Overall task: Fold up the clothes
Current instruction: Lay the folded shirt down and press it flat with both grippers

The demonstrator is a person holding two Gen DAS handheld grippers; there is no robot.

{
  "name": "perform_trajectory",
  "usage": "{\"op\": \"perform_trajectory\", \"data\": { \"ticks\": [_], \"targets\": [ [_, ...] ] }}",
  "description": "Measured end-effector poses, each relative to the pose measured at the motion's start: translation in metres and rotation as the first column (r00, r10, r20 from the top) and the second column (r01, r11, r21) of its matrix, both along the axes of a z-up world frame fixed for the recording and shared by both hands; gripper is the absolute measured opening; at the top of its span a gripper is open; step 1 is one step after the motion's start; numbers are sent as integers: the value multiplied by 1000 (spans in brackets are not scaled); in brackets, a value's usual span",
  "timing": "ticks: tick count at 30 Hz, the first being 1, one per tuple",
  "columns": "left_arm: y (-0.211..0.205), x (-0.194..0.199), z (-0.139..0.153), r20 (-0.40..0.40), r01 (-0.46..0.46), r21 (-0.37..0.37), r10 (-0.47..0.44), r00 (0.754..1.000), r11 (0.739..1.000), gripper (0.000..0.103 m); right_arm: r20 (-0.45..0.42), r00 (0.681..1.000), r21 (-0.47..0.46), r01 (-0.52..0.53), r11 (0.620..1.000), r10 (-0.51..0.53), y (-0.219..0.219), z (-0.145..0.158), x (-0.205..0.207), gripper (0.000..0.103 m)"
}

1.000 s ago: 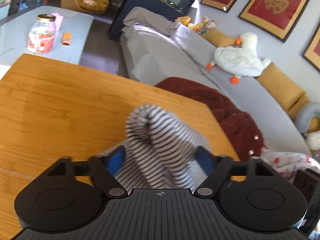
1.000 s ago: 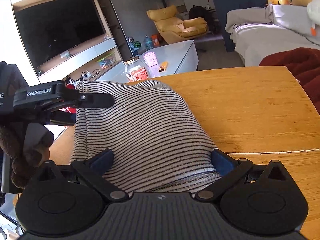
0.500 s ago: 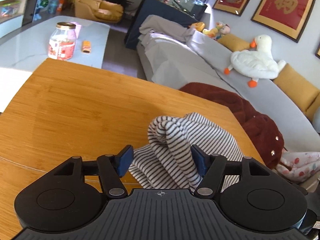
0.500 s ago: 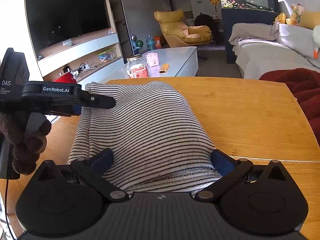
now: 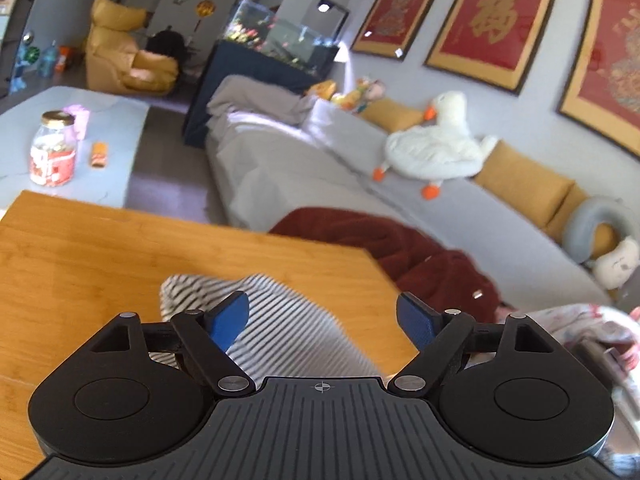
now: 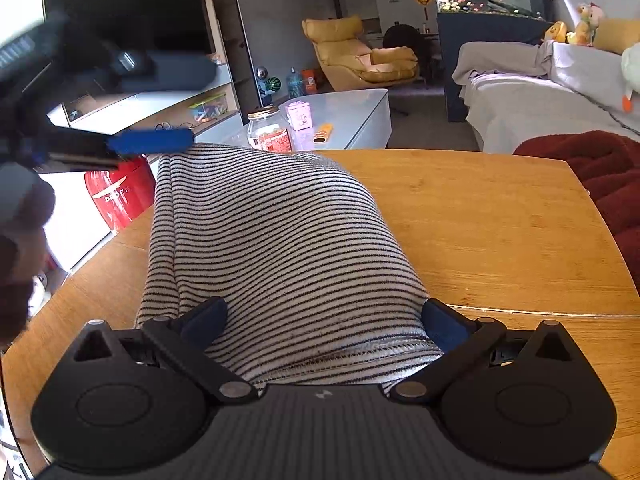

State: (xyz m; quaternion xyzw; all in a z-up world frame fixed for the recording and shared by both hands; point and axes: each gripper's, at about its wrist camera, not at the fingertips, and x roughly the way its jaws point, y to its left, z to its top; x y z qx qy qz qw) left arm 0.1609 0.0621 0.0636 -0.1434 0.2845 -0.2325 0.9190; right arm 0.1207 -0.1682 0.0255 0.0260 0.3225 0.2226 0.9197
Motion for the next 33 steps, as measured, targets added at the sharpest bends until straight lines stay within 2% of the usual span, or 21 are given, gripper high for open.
{"op": "perform_trajectory", "data": {
  "ticks": [3, 7, 9, 10, 11, 15, 19, 21, 22, 23, 25, 26, 28, 29, 31, 33],
  "targets": [
    [4, 11, -30, -71, -37, 59, 41, 997, 998, 77, -22, 998, 57, -52, 997, 53, -17, 17, 3, 103],
    [8, 9, -33, -51, -23, 61, 26, 998, 998, 77, 10, 996, 151, -84, 985, 84, -37, 48, 16, 103],
    [11, 9, -36, -47, -17, 65, 20, 999, 998, 77, -2, 996, 199, -87, 976, 89, -41, 59, 32, 102],
    [12, 8, -37, -44, -14, 67, 17, 999, 998, 77, -17, 996, 224, -86, 971, 92, -42, 63, 42, 100],
    [13, 7, -38, -40, -10, 69, 13, 999, 998, 77, -36, 995, 249, -86, 965, 98, -42, 64, 53, 93],
    [13, 5, -38, -29, 6, 81, -3, 1000, 997, 78, -151, 982, 276, -70, 959, 115, -35, 49, 96, 92],
    [19, 5, -40, -26, 27, 67, -26, 999, 997, 78, -315, 941, 245, -45, 968, 123, -25, 12, 124, 95],
    [23, 6, -42, -26, 42, 54, -41, 999, 998, 77, -368, 917, 291, -45, 956, 155, -26, -4, 123, 95],
    [25, 7, -43, -26, 50, 47, -49, 998, 998, 77, -381, 907, 324, -51, 945, 180, -25, -6, 120, 92],
    [27, 8, -44, -27, 55, 41, -54, 998, 998, 78, -382, 903, 349, -58, 935, 199, -25, -5, 115, 85],
    [33, 10, -44, -39, 48, 20, -47, 998, 999, 87, -312, 930, 344, -81, 935, 195, -23, 13, 99, 70],
    [36, 11, -44, -46, 43, 7, -43, 998, 999, 89, -275, 940, 355, -97, 930, 202, -24, 22, 91, 66],
    [47, 13, -46, -60, 32, -28, -33, 998, 999, 91, -212, 949, 411, -129, 903, 233, -31, 37, 80, 66],
    [51, 14, -47, -73, 27, -44, -30, 997, 999, 91, -194, 954, 409, -135, 903, 230, -33, 42, 77, 66],
    [55, 15, -49, -81, 21, -36, -24, 996, 999, 85, -198, 962, 307, -123, 944, 189, -30, 36, 75, 66],
    [55, 13, -46, -73, 21, -30, -23, 997, 999, 79, -252, 959, 205, -79, 976, 130, -26, 17, 76, 68]
  ]
}}
